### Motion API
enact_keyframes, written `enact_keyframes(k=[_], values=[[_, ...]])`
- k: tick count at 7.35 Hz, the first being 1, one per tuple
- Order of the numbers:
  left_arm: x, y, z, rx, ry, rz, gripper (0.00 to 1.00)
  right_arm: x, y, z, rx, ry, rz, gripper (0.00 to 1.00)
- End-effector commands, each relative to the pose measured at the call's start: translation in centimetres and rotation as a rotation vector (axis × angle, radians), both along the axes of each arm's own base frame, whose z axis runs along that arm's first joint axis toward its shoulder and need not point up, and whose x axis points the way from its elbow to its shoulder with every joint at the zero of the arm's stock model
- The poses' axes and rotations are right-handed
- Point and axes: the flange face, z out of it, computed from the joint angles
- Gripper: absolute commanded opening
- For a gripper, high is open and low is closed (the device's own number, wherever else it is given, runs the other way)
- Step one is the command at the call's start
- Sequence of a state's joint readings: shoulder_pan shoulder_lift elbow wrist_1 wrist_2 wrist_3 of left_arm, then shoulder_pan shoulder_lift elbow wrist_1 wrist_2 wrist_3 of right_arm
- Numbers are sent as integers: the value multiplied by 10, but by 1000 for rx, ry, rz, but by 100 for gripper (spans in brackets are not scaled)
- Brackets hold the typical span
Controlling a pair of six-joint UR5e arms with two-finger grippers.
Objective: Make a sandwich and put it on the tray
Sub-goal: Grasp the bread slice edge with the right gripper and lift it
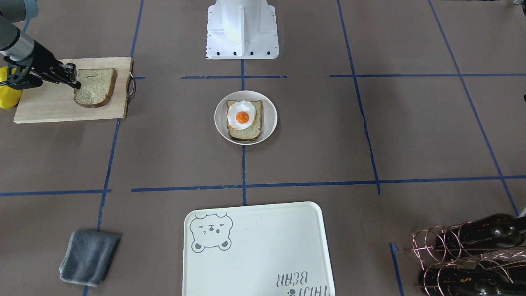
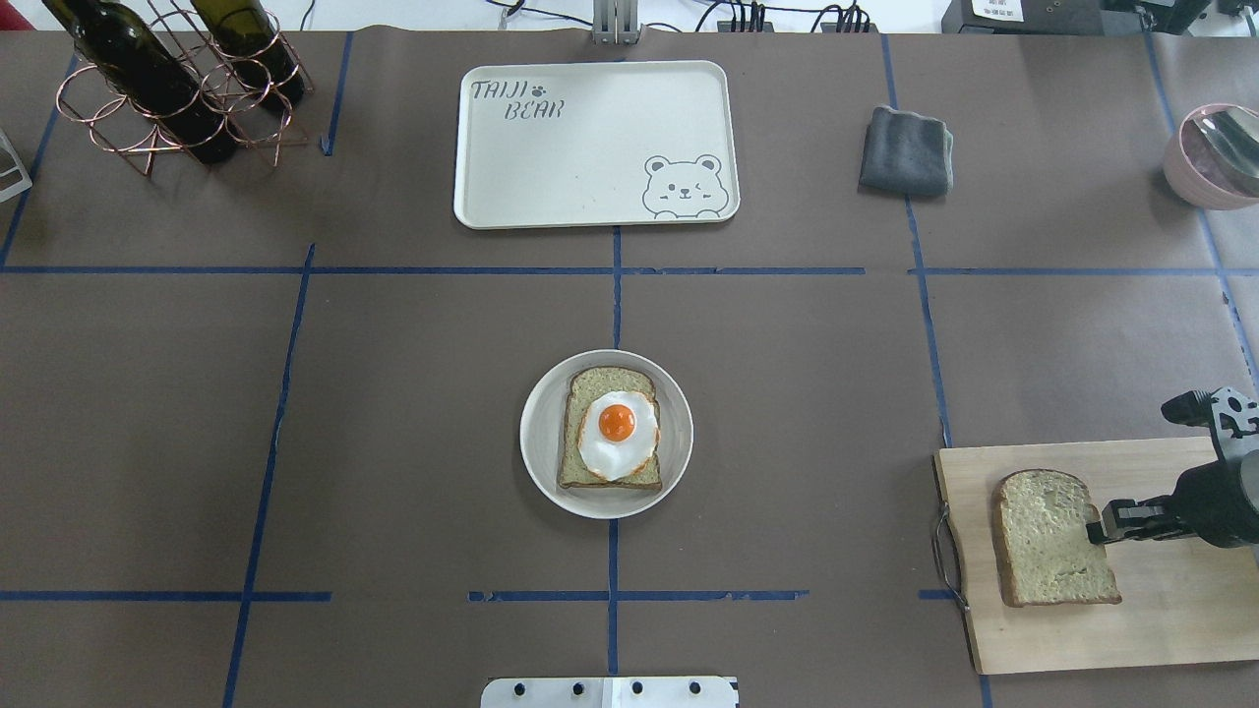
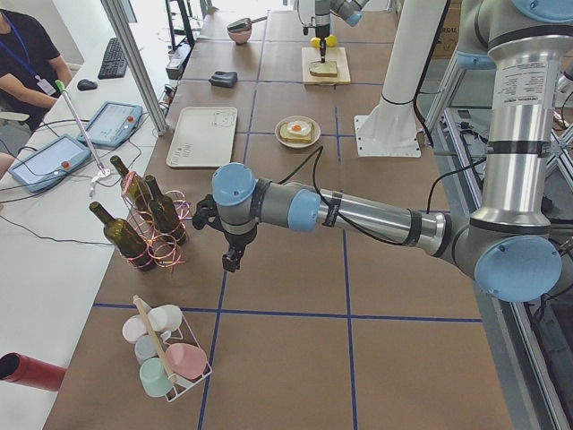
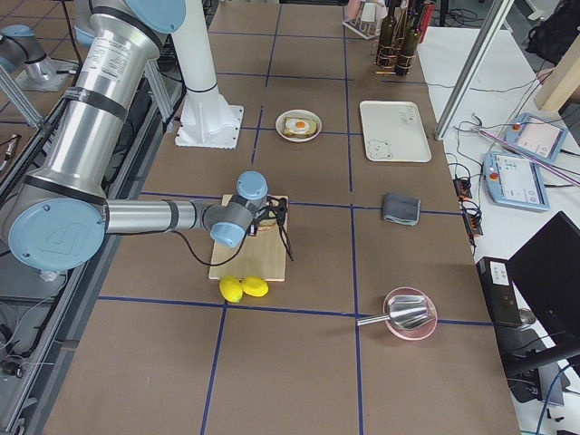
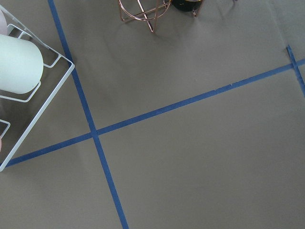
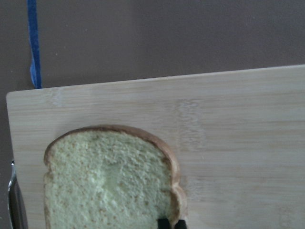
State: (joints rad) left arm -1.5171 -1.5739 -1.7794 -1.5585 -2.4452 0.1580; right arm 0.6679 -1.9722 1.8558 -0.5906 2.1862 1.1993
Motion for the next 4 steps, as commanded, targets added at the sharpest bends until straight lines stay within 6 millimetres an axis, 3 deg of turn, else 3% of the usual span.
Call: enact_keyframes(k=[1, 4], values=[[-1, 0, -4, 8, 0, -2, 100, 6, 3, -17, 18, -24, 5, 0], [-1, 1, -11, 22, 0, -3, 100, 5, -4, -72, 88, -113, 16, 0]])
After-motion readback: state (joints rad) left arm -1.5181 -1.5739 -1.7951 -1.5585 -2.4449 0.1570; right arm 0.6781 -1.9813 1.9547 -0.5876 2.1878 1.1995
